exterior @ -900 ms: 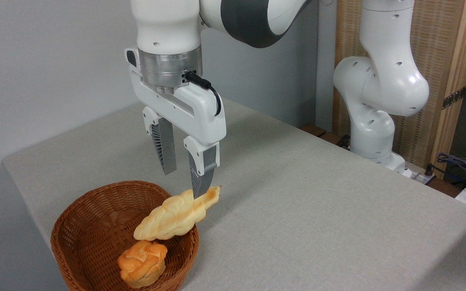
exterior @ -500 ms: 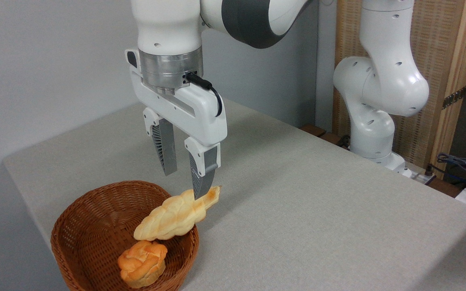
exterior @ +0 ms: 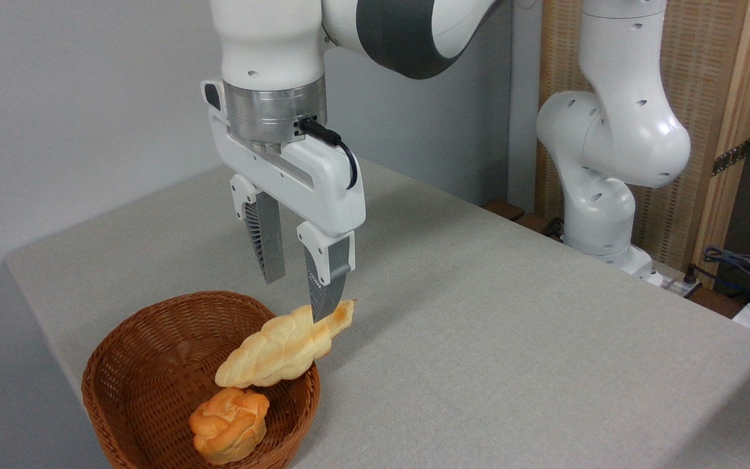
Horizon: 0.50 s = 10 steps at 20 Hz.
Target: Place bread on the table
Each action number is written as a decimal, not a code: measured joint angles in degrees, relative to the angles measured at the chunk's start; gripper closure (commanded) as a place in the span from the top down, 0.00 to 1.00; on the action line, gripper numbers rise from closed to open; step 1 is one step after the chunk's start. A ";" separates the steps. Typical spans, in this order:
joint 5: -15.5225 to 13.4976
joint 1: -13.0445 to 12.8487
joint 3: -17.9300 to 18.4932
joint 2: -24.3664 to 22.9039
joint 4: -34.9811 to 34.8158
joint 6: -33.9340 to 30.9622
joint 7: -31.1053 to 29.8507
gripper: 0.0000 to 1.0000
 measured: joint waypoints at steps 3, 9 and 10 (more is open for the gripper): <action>1.51 0.00 0.00 0.23 -0.06 0.00 0.00 1.00; 3.13 -0.30 -0.43 4.26 -0.38 0.85 1.53 1.00; 3.13 -0.41 -0.74 4.95 -0.38 1.08 2.09 1.00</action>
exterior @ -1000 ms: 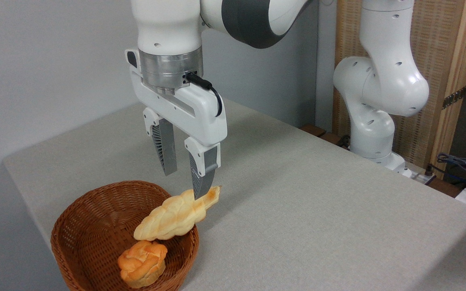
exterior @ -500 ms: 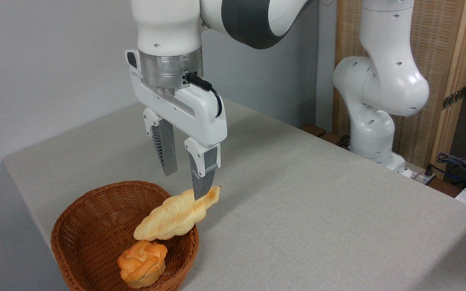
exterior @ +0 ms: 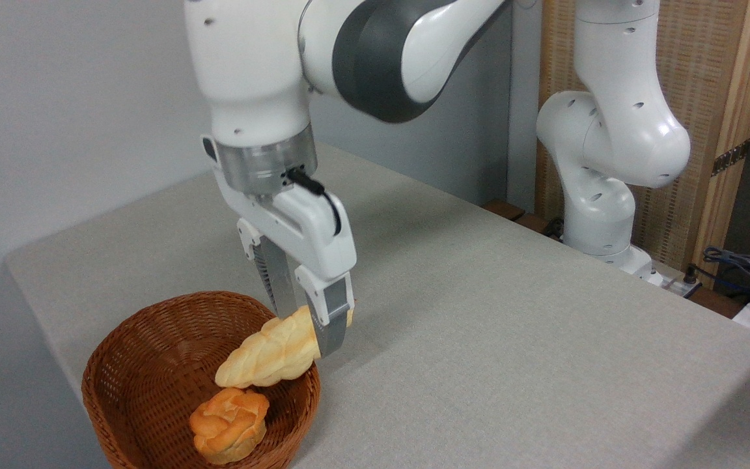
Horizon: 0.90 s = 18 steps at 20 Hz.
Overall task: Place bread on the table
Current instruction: 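Lower the gripper onto the long golden loaf and close on it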
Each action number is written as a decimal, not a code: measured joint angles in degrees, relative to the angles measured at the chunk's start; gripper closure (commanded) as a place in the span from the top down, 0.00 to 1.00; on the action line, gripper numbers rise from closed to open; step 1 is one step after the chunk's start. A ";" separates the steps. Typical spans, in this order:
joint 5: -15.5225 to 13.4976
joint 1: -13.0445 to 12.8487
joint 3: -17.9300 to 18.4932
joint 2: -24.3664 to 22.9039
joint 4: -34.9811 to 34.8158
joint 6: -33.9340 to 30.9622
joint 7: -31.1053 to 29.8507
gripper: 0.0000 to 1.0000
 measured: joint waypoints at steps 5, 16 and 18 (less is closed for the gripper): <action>0.00 -0.53 -1.54 1.73 0.04 0.19 0.72 1.00; 0.00 -0.61 -2.44 2.41 0.04 0.19 0.85 0.27; 0.00 -0.61 -2.45 2.42 0.04 0.19 0.85 0.27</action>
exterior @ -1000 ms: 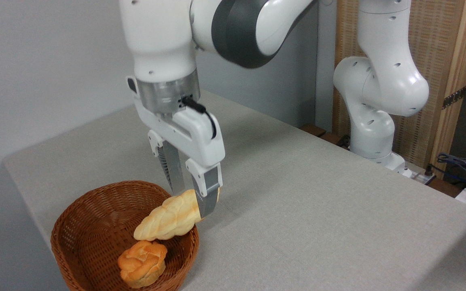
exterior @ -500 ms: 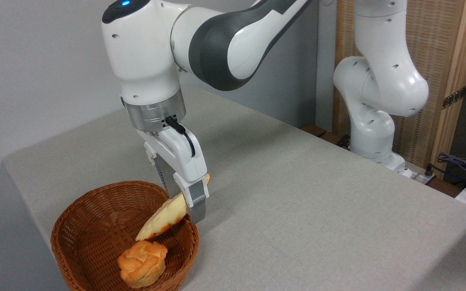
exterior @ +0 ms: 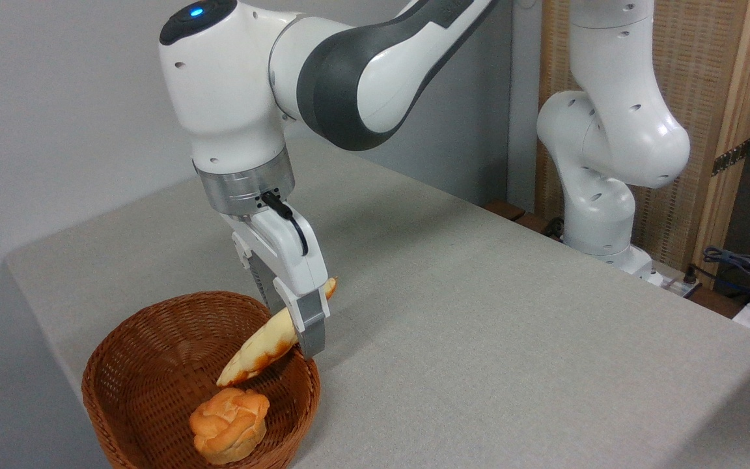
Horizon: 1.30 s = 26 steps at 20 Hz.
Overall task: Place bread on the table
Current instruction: 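Lower the gripper onto the long golden loaf and close on it, then lift the gripped loaf up out of the basket, then carry the loaf away from the basket and lower it to the table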
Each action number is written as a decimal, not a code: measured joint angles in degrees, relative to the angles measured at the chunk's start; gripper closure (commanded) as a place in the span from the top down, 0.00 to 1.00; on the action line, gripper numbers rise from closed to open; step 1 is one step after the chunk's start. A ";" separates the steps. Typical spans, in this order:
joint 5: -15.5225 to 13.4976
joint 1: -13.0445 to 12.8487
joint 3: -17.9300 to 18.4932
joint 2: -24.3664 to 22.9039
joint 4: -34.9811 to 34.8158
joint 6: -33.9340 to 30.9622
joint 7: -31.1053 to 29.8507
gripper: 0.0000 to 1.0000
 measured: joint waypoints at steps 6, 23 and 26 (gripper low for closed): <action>0.00 0.00 -0.07 0.01 0.00 -0.03 0.00 0.27; -2.03 0.05 -0.27 -2.48 1.03 -0.37 -0.01 0.29; -2.17 0.05 -0.27 -4.44 1.03 -2.26 -0.01 0.30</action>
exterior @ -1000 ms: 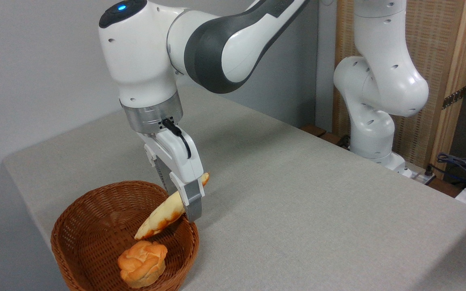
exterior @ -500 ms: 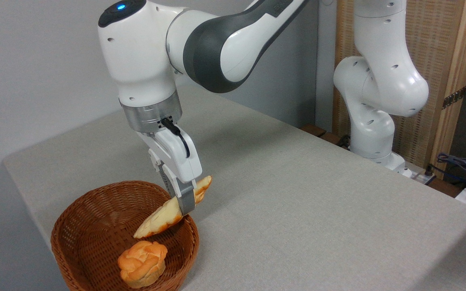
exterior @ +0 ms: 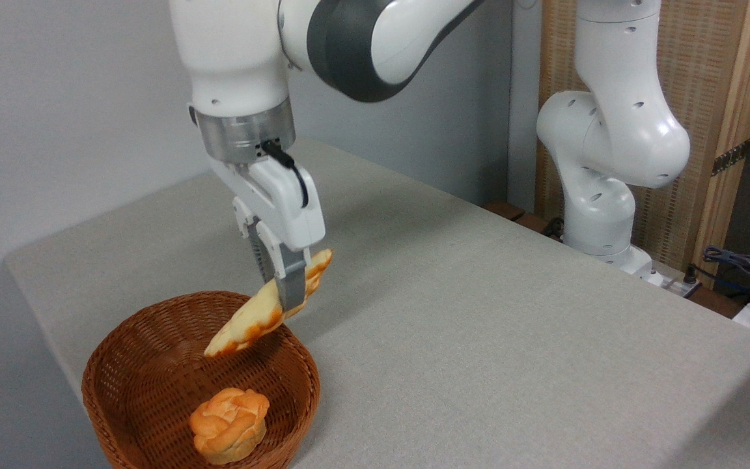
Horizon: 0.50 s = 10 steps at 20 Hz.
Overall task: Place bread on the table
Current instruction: 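Carry the loaf away from the basket and lower it to the table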
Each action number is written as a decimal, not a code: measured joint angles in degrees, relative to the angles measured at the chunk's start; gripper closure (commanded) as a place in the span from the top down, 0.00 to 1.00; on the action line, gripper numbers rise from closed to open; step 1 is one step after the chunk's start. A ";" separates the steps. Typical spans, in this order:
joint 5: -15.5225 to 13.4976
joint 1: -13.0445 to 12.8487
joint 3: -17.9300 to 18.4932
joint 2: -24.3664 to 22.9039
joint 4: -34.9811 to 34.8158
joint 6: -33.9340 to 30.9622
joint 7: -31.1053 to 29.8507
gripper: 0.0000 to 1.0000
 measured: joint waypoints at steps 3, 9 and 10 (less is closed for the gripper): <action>-0.01 0.03 0.03 -1.74 -0.01 -5.20 0.00 0.43; -0.01 0.10 0.41 -3.27 -0.89 -15.35 0.00 1.00; -0.01 0.10 0.42 -3.26 -1.38 -15.56 0.00 1.00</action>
